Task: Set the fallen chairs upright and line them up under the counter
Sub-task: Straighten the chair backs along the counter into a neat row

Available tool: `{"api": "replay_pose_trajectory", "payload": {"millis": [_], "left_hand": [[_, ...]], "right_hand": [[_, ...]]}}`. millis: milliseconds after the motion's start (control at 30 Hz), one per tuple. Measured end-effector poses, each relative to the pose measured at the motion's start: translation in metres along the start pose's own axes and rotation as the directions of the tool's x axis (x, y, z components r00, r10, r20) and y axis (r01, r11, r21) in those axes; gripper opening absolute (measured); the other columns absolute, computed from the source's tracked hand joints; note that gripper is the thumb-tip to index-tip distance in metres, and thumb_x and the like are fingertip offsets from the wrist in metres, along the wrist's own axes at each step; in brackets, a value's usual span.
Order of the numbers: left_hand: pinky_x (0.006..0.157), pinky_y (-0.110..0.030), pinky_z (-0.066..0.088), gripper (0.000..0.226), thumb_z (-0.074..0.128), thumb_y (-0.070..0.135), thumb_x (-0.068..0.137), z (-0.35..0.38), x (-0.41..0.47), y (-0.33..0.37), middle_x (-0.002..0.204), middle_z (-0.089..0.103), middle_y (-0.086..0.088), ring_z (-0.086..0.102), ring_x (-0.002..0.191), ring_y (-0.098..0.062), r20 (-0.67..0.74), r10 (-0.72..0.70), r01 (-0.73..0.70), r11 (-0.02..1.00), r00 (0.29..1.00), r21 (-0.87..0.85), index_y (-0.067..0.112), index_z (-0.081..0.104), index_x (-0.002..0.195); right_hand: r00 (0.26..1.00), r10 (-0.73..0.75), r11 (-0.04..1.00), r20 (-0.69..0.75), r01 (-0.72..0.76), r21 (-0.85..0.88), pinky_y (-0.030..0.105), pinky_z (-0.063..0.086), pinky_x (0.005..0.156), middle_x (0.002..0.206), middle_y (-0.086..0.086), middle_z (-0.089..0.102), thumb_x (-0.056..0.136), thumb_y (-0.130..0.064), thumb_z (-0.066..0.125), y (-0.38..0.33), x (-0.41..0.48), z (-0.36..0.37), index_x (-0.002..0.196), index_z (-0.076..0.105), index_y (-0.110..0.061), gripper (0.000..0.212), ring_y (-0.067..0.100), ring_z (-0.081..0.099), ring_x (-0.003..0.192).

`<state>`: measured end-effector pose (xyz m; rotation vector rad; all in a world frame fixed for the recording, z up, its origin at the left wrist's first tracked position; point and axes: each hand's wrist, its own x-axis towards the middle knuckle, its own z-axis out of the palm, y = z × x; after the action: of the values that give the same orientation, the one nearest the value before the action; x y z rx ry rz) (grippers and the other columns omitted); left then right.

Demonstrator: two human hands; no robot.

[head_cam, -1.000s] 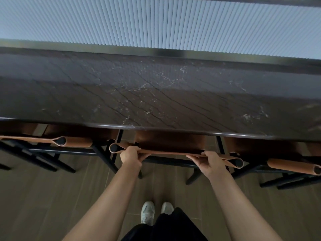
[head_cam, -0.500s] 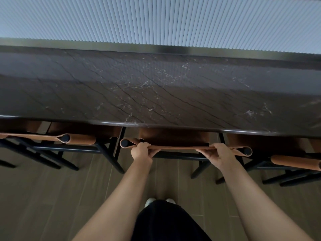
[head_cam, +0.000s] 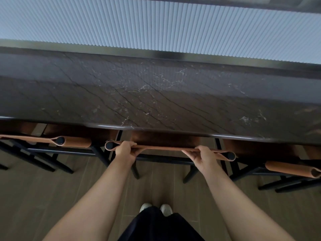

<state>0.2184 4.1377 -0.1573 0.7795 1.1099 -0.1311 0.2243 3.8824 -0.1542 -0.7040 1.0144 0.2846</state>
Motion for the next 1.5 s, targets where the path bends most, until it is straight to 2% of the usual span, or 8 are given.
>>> {"api": "replay_pose_trajectory", "payload": {"millis": [267, 400, 533, 767, 933, 1100, 1233, 1500], "left_hand": [[0.061, -0.053, 0.051, 0.016, 0.043, -0.014, 0.091, -0.005, 0.01, 0.002, 0.094, 0.055, -0.021, 0.059, 0.079, -0.036, 0.036, -0.008, 0.007, 0.999, 0.999, 0.041, 0.002, 0.047, 0.092], [0.072, -0.049, 0.056, 0.014, 0.045, -0.011, 0.092, -0.008, 0.011, 0.001, 0.091, 0.056, -0.019, 0.061, 0.079, -0.034, 0.043, -0.016, 0.013, 0.997, 0.999, 0.076, 0.001, 0.049, 0.1], [0.049, -0.041, 0.058, 0.004, 0.056, 0.001, 0.093, -0.009, 0.006, -0.002, 0.089, 0.06, -0.016, 0.063, 0.079, -0.03, 0.058, 0.014, -0.018, 0.998, 0.998, 0.055, 0.002, 0.052, 0.092], [0.059, -0.042, 0.056, 0.022, 0.058, 0.012, 0.094, 0.007, -0.028, -0.032, 0.106, 0.062, -0.018, 0.067, 0.089, -0.032, 0.154, -0.032, 0.021, 0.997, 0.987, 0.074, 0.006, 0.053, 0.115], [0.064, -0.042, 0.058, 0.018, 0.059, 0.015, 0.093, 0.017, -0.047, -0.04, 0.108, 0.063, -0.018, 0.067, 0.089, -0.031, 0.158, -0.069, 0.057, 0.995, 0.985, 0.083, 0.01, 0.053, 0.11], [0.087, -0.049, 0.053, 0.027, 0.063, 0.032, 0.091, 0.028, -0.067, -0.047, 0.112, 0.059, -0.018, 0.061, 0.104, -0.035, 0.247, -0.147, 0.106, 0.979, 0.958, 0.173, 0.011, 0.051, 0.104], [0.1, -0.046, 0.045, 0.051, 0.052, 0.034, 0.098, 0.034, -0.078, -0.057, 0.136, 0.053, -0.016, 0.053, 0.122, -0.031, 0.216, -0.088, 0.026, 0.961, 0.972, 0.275, 0.012, 0.039, 0.142], [0.097, -0.044, 0.045, 0.048, 0.048, 0.04, 0.099, 0.051, -0.122, -0.103, 0.14, 0.05, -0.013, 0.048, 0.128, -0.028, 0.385, -0.065, -0.097, 0.918, 0.921, 0.386, 0.011, 0.047, 0.137]], "right_hand": [[1.0, 0.004, 1.0, 0.006, -0.004, 0.002, 0.056, 0.058, 0.058, 0.105, 0.026, 0.057, 0.093, 0.011, 0.046, 0.002, -0.004, -0.001, 0.092, 0.049, -0.003, 0.014, 0.042, 0.063, 0.089], [1.0, 0.021, 1.0, 0.015, -0.021, -0.005, 0.056, 0.059, 0.059, 0.104, 0.026, 0.06, 0.095, 0.007, 0.047, 0.004, -0.009, -0.006, 0.093, 0.052, -0.002, 0.01, 0.042, 0.065, 0.09], [1.0, -0.004, 0.995, 0.031, 0.007, -0.098, 0.047, 0.06, 0.058, 0.108, 0.027, 0.065, 0.096, -0.003, 0.056, 0.005, -0.016, -0.01, 0.107, 0.056, 0.002, 0.012, 0.038, 0.069, 0.088], [0.998, -0.066, 0.98, 0.025, 0.07, -0.188, 0.04, 0.06, 0.068, 0.106, 0.02, 0.07, 0.099, -0.019, 0.056, 0.006, -0.034, -0.023, 0.113, 0.056, -0.005, 0.02, 0.032, 0.071, 0.092], [0.993, -0.107, 0.98, 0.04, 0.112, -0.165, 0.038, 0.057, 0.074, 0.113, 0.017, 0.069, 0.102, -0.016, 0.048, 0.003, -0.05, -0.035, 0.118, 0.055, -0.003, 0.022, 0.029, 0.07, 0.096], [0.977, -0.178, 0.977, 0.119, 0.19, -0.101, 0.038, 0.056, 0.084, 0.118, 0.017, 0.067, 0.102, -0.02, 0.049, 0.007, -0.067, -0.057, 0.12, 0.056, -0.003, 0.026, 0.029, 0.068, 0.103], [0.948, -0.284, 0.952, 0.142, 0.297, -0.077, 0.034, 0.054, 0.085, 0.109, 0.01, 0.074, 0.1, -0.025, 0.051, 0.005, -0.085, -0.075, 0.112, 0.065, -0.01, 0.024, 0.024, 0.07, 0.101], [0.898, -0.414, 0.907, 0.15, 0.421, -0.013, 0.034, 0.049, 0.087, 0.11, 0.006, 0.074, 0.1, -0.031, 0.045, -0.031, -0.12, -0.147, 0.12, 0.064, -0.016, 0.032, 0.021, 0.069, 0.104]]}}
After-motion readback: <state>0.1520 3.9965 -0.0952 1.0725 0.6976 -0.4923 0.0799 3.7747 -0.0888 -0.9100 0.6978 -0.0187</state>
